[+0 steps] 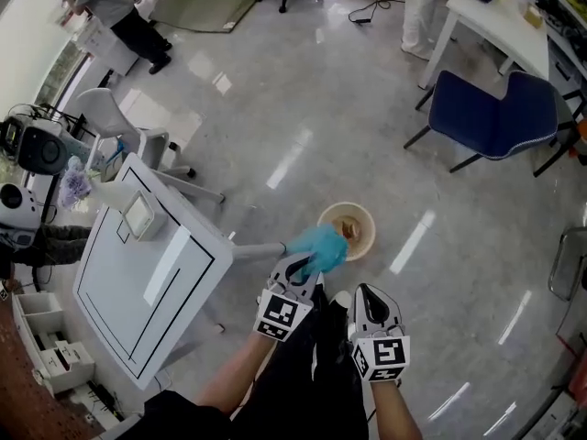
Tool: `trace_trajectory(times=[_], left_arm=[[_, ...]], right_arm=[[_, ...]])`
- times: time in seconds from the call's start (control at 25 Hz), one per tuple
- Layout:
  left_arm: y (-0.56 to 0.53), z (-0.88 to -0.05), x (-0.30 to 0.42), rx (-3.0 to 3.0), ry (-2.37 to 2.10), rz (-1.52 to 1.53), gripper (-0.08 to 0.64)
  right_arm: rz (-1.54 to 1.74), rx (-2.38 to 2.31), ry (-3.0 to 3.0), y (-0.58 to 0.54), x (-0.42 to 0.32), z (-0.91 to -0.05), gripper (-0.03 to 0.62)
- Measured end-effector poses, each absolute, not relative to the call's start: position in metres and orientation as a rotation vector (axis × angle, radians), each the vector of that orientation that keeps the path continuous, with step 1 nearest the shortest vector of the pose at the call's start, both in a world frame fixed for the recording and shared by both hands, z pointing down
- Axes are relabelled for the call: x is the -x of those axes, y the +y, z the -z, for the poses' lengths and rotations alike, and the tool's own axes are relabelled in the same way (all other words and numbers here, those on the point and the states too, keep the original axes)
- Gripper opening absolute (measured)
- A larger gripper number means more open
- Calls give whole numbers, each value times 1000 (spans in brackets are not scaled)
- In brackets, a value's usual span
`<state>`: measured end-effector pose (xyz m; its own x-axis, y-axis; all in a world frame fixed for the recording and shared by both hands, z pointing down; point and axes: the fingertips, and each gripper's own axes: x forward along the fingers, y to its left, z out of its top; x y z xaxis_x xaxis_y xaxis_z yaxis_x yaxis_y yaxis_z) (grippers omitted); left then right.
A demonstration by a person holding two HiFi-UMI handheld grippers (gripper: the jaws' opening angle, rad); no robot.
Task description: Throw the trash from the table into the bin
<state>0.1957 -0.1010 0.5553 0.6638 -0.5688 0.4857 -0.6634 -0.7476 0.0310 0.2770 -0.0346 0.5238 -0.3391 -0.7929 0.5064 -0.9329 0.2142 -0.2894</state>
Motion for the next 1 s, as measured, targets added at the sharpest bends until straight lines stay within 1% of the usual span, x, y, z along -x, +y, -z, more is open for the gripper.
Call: trace_trajectory(times=[0.2, 0.4, 1.0], left_arm=[[-112, -588, -214, -2683, -945, -693, 17], [-126, -625, -217, -2697, -941, -706, 17], [-142, -732, -228, -2683, -841, -713, 17]], right_arm=[[-830, -1671, -2206, -50, -293, -545, 9], [-817, -1669, -2204, -63, -287, -570, 9], [-892, -1723, -2081, -57, -294, -653, 9]])
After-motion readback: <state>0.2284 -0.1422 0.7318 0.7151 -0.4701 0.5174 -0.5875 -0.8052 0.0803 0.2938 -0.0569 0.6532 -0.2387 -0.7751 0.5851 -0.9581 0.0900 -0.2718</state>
